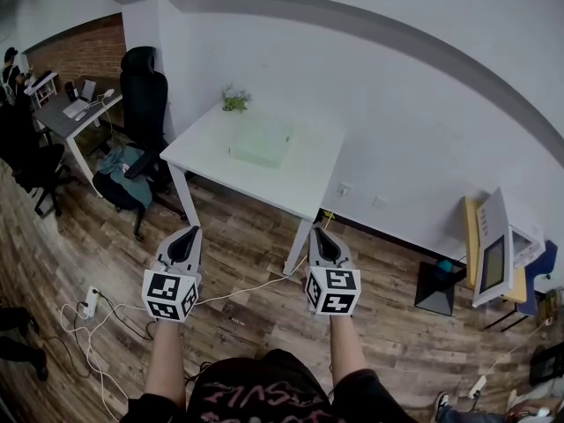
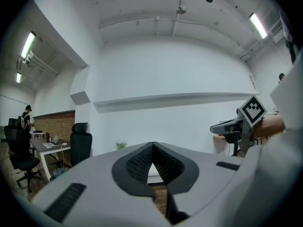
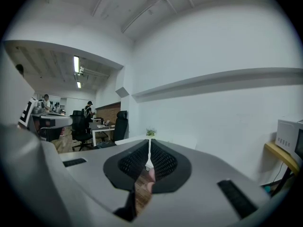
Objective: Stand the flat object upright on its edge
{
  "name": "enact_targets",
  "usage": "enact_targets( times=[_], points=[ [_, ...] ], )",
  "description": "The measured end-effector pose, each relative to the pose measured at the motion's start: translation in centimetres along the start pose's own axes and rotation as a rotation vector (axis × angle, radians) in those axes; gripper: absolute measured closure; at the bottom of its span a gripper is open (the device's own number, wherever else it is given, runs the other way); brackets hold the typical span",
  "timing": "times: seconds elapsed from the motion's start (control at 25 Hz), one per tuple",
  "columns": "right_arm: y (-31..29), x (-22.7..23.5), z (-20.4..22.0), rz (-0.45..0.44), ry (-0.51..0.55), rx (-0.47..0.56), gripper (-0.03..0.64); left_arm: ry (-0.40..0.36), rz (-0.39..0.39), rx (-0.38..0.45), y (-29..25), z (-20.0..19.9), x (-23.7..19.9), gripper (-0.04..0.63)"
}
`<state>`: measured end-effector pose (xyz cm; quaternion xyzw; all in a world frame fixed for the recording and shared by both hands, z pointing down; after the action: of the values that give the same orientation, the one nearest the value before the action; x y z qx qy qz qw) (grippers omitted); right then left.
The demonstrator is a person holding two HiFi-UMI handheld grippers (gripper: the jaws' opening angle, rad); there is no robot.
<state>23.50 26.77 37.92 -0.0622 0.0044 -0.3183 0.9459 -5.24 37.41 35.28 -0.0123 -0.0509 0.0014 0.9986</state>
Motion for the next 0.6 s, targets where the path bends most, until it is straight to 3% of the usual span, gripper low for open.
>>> enact_targets(
  times=[0.6],
  points=[
    [-5.8,1.0,0.7,0.002,-0.003,-0.026,0.588,-0.004,0.021,-0.022,-5.2,1.3,-2.4,0.58]
  ],
)
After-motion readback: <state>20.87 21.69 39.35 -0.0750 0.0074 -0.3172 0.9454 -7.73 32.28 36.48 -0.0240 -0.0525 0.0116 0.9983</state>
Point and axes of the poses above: the fingertips, and each gripper's own axes: y backward along the fingers, x to its right, z out of its underside, the point moved 6 cm from there along y, backward along the fingers, and after that the axes turned 6 degrees about -z, right-handed, at the moved point
